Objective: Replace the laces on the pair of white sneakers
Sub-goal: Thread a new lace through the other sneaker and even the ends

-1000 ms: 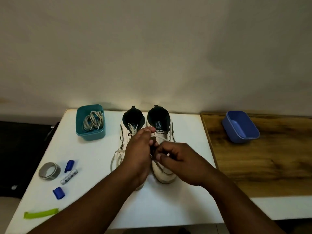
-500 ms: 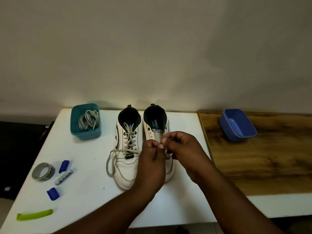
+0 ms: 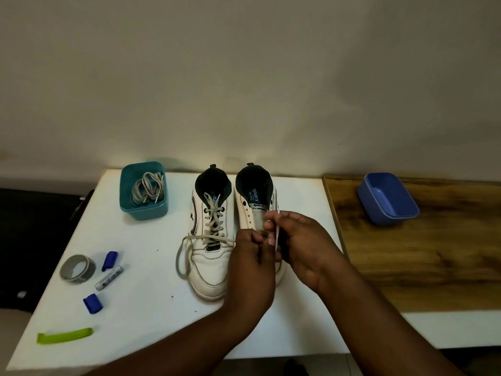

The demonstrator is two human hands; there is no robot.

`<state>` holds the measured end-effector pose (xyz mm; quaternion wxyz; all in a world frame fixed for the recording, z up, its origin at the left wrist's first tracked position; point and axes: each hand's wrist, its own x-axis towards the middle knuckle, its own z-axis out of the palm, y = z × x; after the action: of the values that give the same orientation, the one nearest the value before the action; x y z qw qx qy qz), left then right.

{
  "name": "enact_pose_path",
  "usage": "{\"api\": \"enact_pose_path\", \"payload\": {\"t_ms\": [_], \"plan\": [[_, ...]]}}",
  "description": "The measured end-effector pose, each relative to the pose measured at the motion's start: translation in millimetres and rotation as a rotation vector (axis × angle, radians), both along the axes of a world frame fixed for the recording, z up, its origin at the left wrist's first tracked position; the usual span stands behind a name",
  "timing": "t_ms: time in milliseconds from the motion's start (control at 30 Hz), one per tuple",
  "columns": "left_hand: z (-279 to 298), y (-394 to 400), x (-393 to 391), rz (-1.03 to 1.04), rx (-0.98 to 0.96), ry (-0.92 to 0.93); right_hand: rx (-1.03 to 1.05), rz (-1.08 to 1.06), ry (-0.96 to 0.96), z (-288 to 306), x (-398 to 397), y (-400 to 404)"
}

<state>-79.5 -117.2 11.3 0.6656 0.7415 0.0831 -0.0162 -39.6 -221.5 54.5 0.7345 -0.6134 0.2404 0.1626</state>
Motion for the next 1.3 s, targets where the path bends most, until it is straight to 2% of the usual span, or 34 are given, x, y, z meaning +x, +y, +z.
{"api": "enact_pose_path", "payload": {"t_ms": [67,133,233,300,433,500,600,700,833,1067,1300], "plan": [[-0.1,3.2,3.7,-0.032,0.011,0.071,0.007,-0.055,-0.03,-1.3,3.1,-1.9],[-0.1,11.4,10.9,-0.064,0.138,0.045,-0.083,-0.095,-0.119,-4.7,5.7,-4.2],[5.7,27.4,27.2,-0.035,0.425,-0.091,-0.485,-0.053,-0.363,-11.1,7.8,-7.1],[8.7,35.2,39.9,0.004,0.594,-0.174,-0.668,-0.011,-0.471,-15.5,8.2,-5.6],[-0.8,42.7,56.4,-0.067,0.851,-0.057,-0.764,0.007,-0.505,-25.3,7.2,-1.4],[-5.0,43.5,57.8,-0.091,0.917,-0.029,-0.814,0.075,-0.508,-31.4,6.9,-2.3],[-6.7,42.8,59.1,-0.072,0.833,-0.046,-0.792,0.17,-0.468,-37.6,10.9,-4.2],[-7.2,45.3,60.9,-0.054,0.631,-0.047,-0.733,0.204,-0.433,-39.2,13.9,-2.9],[-8.8,52.1,64.8,-0.069,0.486,0.009,-0.789,0.209,-0.484,-37.8,12.2,0.3],[-16.5,56.3,68.8,-0.152,0.476,0.051,-1.1,0.312,-0.568,-46.3,9.8,12.4],[-17.2,58.8,70.6,-0.242,0.55,-0.02,-1.118,0.306,-0.556,-51.4,11.2,10.3]]}}
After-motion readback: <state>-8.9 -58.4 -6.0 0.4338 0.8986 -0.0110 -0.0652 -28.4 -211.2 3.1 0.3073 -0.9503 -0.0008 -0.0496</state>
